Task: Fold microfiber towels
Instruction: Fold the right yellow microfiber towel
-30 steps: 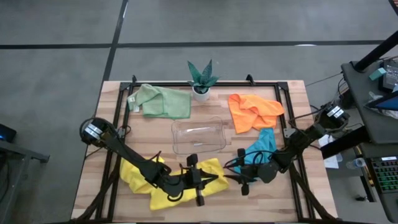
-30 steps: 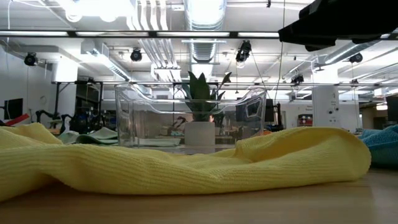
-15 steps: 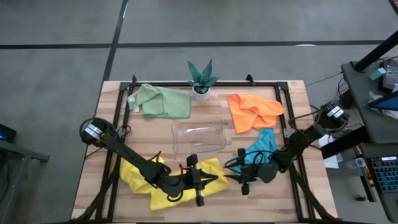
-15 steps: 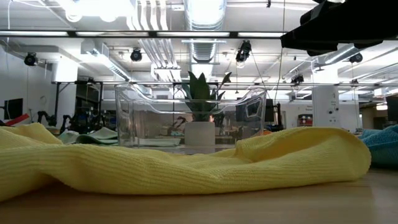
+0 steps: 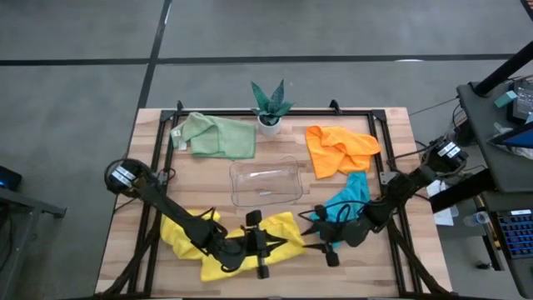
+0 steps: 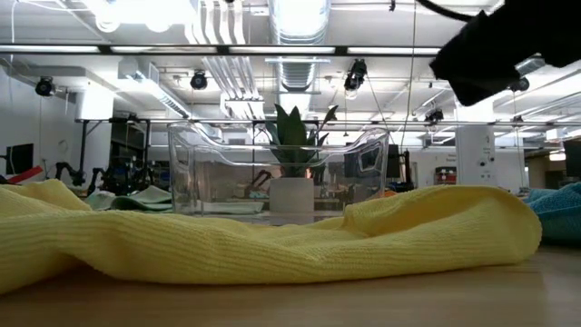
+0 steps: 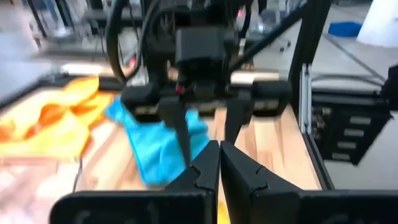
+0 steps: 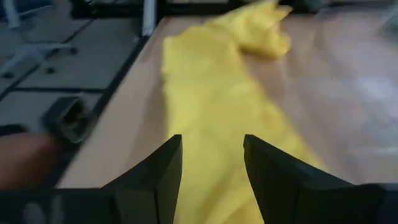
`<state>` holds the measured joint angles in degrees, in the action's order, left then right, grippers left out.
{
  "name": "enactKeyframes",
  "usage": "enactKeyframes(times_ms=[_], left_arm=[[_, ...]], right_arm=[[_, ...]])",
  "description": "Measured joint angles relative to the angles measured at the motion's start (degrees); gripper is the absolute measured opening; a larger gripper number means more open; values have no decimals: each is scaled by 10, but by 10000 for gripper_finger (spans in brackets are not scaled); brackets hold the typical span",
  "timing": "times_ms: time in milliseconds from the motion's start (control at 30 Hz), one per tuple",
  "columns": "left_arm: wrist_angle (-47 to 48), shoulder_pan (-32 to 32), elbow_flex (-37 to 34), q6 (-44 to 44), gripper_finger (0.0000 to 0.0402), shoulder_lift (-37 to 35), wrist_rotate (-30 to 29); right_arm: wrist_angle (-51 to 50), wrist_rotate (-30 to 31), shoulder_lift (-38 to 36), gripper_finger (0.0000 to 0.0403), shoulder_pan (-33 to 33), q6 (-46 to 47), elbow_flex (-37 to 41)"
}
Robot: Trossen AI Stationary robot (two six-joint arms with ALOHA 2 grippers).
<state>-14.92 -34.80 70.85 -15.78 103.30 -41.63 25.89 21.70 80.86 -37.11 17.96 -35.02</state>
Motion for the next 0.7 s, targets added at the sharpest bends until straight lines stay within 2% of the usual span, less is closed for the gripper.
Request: enactKeyframes(times_ms=[167, 233, 500, 700], left_arm=[[94, -14, 0, -63, 0, -5, 1], [115, -17, 0, -81, 0, -6, 7], [141, -32, 0, -93, 0, -9, 16], [160, -38, 0, -94, 0, -10, 25]], right_arm=[[-103, -22, 17, 164, -1, 72, -28], [-108, -21, 36, 164, -1, 83, -38], [-114, 33, 136, 164, 14, 41, -105], [-229, 41, 182, 164, 33, 39, -161]])
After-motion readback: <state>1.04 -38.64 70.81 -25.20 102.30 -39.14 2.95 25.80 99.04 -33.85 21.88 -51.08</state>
